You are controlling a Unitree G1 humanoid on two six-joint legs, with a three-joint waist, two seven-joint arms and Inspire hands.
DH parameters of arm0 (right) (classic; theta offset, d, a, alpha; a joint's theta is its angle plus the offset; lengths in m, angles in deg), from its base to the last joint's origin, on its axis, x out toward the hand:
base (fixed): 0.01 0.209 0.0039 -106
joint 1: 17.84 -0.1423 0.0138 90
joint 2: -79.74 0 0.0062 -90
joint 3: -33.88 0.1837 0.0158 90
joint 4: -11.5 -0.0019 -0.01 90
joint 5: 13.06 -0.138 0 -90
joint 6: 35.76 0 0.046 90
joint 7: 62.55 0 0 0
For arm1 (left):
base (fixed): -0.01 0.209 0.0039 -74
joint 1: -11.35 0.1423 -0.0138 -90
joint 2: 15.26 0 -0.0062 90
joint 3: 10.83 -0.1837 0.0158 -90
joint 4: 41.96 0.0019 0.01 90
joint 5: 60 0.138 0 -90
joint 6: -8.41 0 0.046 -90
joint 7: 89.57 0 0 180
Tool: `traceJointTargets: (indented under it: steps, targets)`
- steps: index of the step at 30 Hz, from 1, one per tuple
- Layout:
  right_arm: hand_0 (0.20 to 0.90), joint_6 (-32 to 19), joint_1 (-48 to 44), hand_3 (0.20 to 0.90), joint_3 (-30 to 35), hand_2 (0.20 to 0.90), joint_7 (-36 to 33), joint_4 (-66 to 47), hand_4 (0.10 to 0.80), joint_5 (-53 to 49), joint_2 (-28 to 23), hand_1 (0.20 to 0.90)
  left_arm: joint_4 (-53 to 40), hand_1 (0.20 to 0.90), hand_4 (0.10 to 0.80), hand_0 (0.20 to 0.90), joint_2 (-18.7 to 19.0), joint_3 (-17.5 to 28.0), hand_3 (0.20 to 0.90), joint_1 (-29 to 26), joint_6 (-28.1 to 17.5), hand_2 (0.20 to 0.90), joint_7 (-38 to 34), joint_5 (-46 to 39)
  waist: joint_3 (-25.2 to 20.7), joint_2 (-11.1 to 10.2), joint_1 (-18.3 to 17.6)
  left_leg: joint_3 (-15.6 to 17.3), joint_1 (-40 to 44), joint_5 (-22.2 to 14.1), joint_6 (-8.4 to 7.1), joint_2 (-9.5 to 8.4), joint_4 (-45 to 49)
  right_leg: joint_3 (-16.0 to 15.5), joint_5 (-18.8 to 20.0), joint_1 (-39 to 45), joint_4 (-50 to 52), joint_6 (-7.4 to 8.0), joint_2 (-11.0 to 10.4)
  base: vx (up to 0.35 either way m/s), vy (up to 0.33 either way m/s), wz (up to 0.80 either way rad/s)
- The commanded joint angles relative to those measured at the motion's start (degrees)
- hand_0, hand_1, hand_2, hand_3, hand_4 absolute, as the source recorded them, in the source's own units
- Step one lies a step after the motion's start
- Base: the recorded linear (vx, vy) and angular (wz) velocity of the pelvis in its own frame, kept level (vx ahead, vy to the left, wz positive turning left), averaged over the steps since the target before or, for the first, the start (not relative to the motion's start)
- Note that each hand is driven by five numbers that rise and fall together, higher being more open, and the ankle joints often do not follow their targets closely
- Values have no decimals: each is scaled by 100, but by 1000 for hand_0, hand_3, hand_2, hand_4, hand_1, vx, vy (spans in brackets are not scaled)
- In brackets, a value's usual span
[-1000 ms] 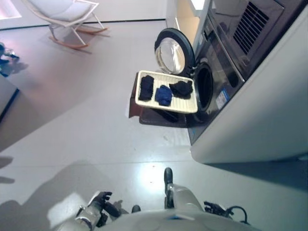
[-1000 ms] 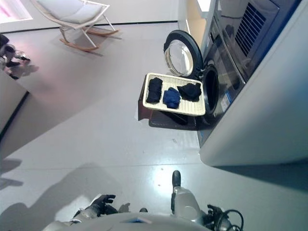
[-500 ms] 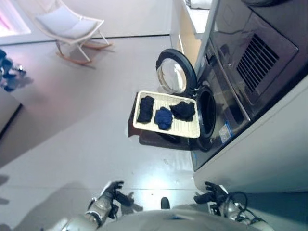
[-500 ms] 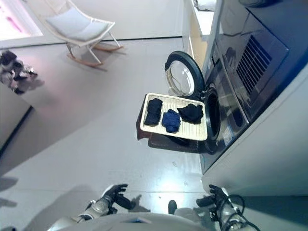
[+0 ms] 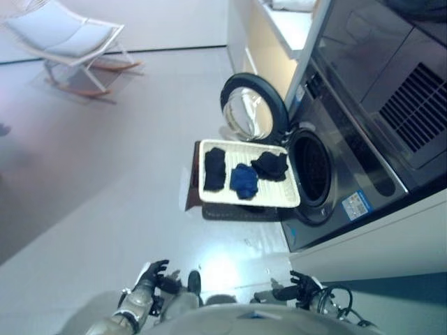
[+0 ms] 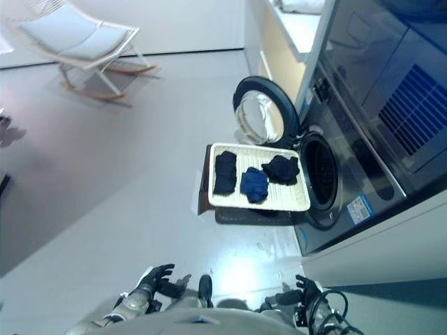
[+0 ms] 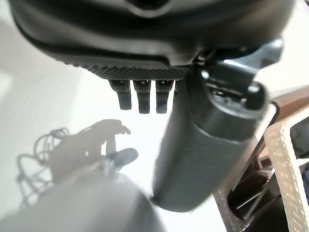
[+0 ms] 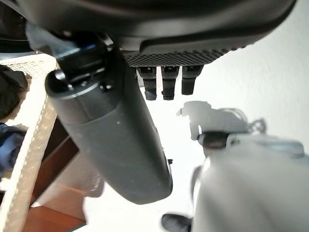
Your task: Pick up the clothes and place them into the washing machine
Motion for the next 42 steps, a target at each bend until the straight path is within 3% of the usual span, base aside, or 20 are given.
traceJointTargets:
  steps: [1,3,4,7,9,11,13,14,17,21,22,23,24,25,26,30,33,38,42]
  targets:
    - [900,-162,-58,900,16,900,4,-183,800,-187,-77,900,213,900,800,900,188,-38,900,139,-85,900,24,178,-293,-131,26,-202,-686,-184,24,133,497,199,787,-352,1333,216,221,127,199,6]
    - [900,-174,-162,900,-17,900,-30,-454,800,-212,-68,900,134,900,800,900,289,-112,900,34,-118,900,-31,98,-77,-83,-14,-139,-531,-277,150,47,555,10,1675,-952,1949,241,89,40,214,4]
    - [900,-187,-187,900,-57,900,-13,-623,800,-231,-71,900,93,900,800,900,303,-149,900,6,-116,900,-38,88,-23,-10,-62,-131,-461,-300,157,68,540,-107,1577,-1118,2165,232,170,47,240,2]
    - [900,-191,-291,900,-297,900,-5,-1075,800,17,-137,900,116,900,800,900,328,-205,900,-2,-117,900,-23,117,12,112,-89,-83,-186,-458,174,49,477,-735,1033,-1461,1855,120,-10,199,159,7]
    - [900,-180,-385,900,-446,900,29,-1324,800,229,-178,900,121,900,800,900,327,-177,900,20,-140,900,-25,145,-21,94,-53,-69,-8,-618,113,18,438,-1143,924,-1393,933,150,-274,253,-25,-23]
    - [900,-161,-548,900,-698,900,55,-1657,800,545,-197,900,71,900,800,900,328,-103,900,70,-166,900,-46,135,-36,-6,75,-25,121,-732,57,-23,418,-1647,1139,-1201,153,231,-544,224,-82,-27]
    - [900,-179,-741,900,-900,900,57,-1978,800,732,-270,900,71,900,800,900,304,-82,900,34,-184,900,-81,79,-29,-45,10,-81,227,-770,62,-41,392,-1163,1134,-1309,225,236,-317,192,-93,-11]
    - [900,-163,-742,900,-972,900,77,-1941,800,809,-280,900,85,900,800,900,280,-66,900,15,-167,900,-74,126,-55,-96,21,-150,273,-790,42,-67,389,-1070,1080,-1210,135,245,-311,198,-132,42]
    - [900,-142,-766,900,-1177,900,123,-2311,800,977,-316,900,114,900,800,900,184,15,900,129,-159,900,-129,56,-156,-135,119,-161,410,-831,-19,2,344,-1353,982,-1002,125,217,-332,200,-152,33]
    - [900,-136,-1125,900,-1420,900,68,-2327,800,1159,-355,900,45,900,800,900,121,193,900,253,-184,900,-188,-99,-158,-171,242,-333,249,-929,-104,30,778,-1553,692,-775,76,63,-274,132,-169,25]
    - [900,-122,-1235,900,-1459,900,23,-2309,800,1205,-395,900,24,900,800,900,104,208,900,278,-186,900,-233,-167,-115,-185,278,-323,49,-834,-159,18,1068,-1582,657,-718,45,18,-277,-68,-120,19]
    - [900,-104,-1428,900,-1540,900,-96,-2252,800,1250,-421,900,-86,900,800,900,117,192,900,225,-211,900,-321,-290,110,-179,423,-531,-421,-338,-314,52,1309,-1658,614,-700,55,-6,-292,-118,-126,27]
    - [900,-108,-1577,900,-1595,900,-108,-2195,800,1222,-412,900,-121,900,800,900,123,169,900,134,-220,900,-341,-321,185,-239,490,-656,-689,-442,-327,-55,1444,-1708,622,-718,41,8,-356,-75,-114,46]
    - [900,-84,-1690,900,-1614,900,-162,-2112,800,1229,-433,900,-97,900,800,900,125,154,900,142,-217,900,-338,-311,158,-249,521,-616,-913,-435,-312,-84,1343,-1765,625,-684,-20,21,-356,205,-85,48]
    - [900,-45,-1971,900,-1658,900,-263,-1962,800,1359,-526,900,-63,900,800,900,107,93,900,292,-185,900,-303,-203,37,-68,632,-258,-1053,-184,-219,-24,685,-1860,548,-522,-95,65,-169,299,-32,37]
    - [900,7,-2505,900,-1807,900,-445,-1577,800,1585,-438,900,-154,900,800,900,207,123,900,552,-173,900,-296,-99,-45,93,886,-293,-974,-84,-120,-181,510,-1675,393,-314,-183,50,-47,228,37,-11]
    - [900,41,-2905,900,-1841,900,-562,-1278,800,1604,-457,900,-228,900,800,900,264,126,900,458,-191,900,-327,-188,4,141,930,-150,-1083,-82,-102,-175,527,-1686,408,-384,-234,69,-105,62,83,-50]
    - [900,158,-4669,900,-2032,900,-926,-598,800,1598,-575,900,-294,900,800,900,337,-26,900,-59,-265,900,-643,-642,497,364,1174,-71,-1972,-61,-38,-302,823,-1543,615,-1453,16,108,-319,-163,111,2]
    - [900,221,-5433,900,-2088,900,-1143,-291,800,1659,-740,900,-337,900,800,900,386,-99,900,-253,-327,900,-809,-778,777,422,1298,-21,-2215,-58,-17,-314,887,-1574,663,-1846,269,104,-329,-45,68,-10]
